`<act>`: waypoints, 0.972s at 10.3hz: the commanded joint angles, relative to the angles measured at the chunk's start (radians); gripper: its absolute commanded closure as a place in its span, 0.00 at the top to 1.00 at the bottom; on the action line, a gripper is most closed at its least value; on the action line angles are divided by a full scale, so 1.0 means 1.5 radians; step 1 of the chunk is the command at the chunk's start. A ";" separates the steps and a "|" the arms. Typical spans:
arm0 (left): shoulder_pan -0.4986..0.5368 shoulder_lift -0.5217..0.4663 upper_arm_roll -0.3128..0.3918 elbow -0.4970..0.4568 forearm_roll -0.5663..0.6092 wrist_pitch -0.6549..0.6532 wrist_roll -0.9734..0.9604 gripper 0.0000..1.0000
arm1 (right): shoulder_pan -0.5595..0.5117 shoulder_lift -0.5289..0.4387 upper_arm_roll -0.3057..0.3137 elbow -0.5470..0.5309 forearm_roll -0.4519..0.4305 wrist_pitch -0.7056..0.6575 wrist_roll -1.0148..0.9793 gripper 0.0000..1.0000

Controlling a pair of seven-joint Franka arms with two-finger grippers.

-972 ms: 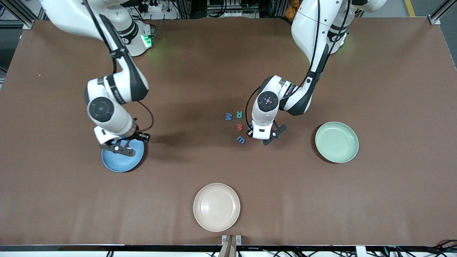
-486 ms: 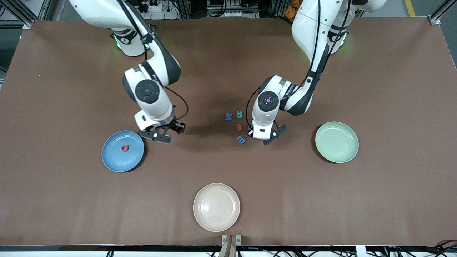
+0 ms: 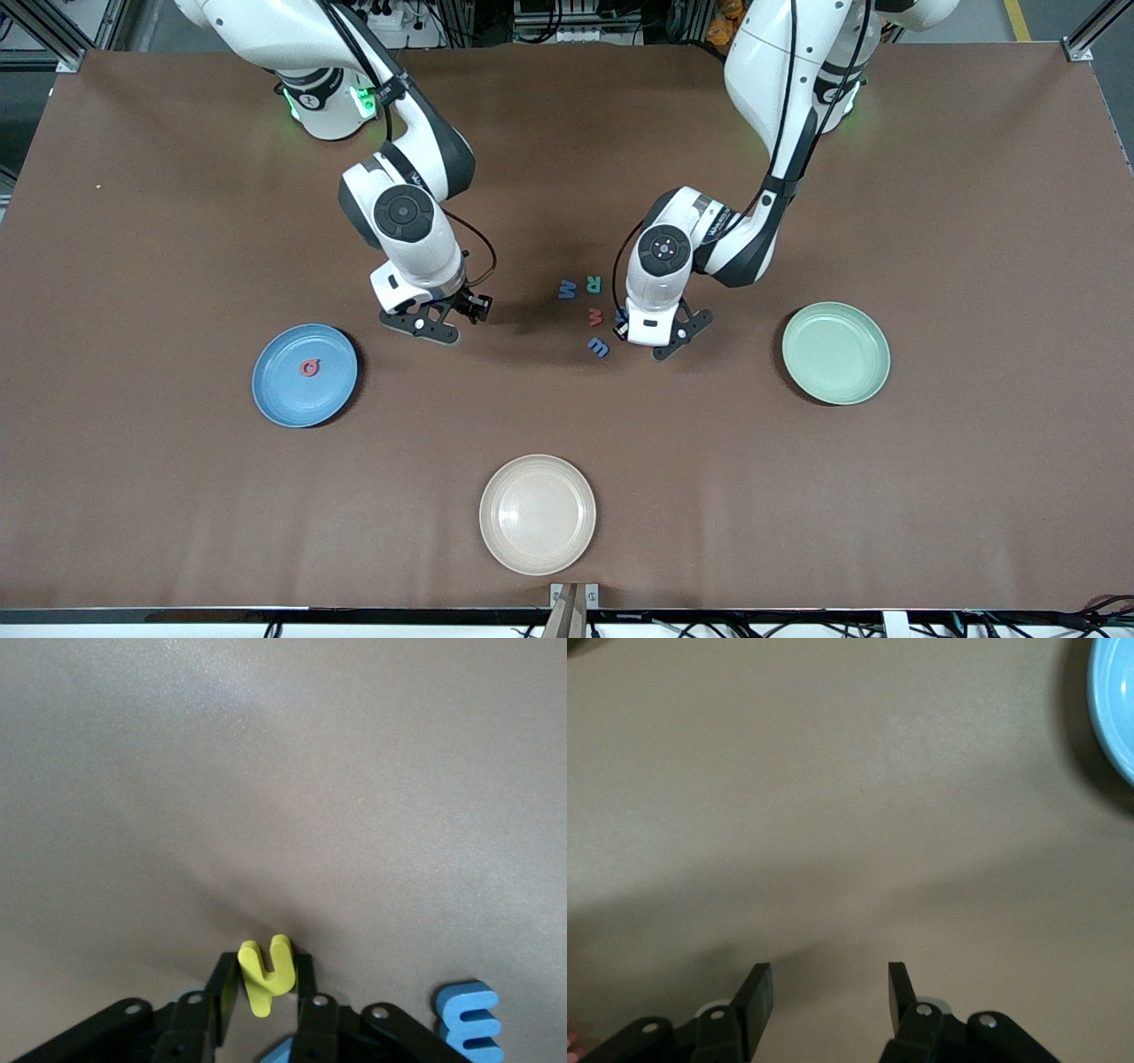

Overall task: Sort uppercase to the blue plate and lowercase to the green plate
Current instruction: 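Carry the yellow h to the green plate with the left gripper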

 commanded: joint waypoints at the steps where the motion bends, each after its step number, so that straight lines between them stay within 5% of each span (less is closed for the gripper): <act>1: 0.003 -0.018 -0.002 -0.016 0.026 -0.008 0.001 0.15 | 0.003 0.011 0.006 0.006 0.005 0.015 0.019 0.61; 3: 0.007 -0.032 -0.002 -0.012 0.027 -0.018 0.013 0.00 | 0.015 0.022 0.007 0.007 0.002 0.037 0.048 0.63; 7: 0.090 -0.127 -0.001 -0.003 0.027 -0.191 0.211 0.00 | 0.031 0.048 0.038 0.017 -0.009 0.082 0.090 0.64; 10: 0.215 -0.155 -0.001 -0.020 0.060 -0.222 0.389 0.00 | 0.066 0.123 0.060 0.102 -0.092 0.076 0.176 0.64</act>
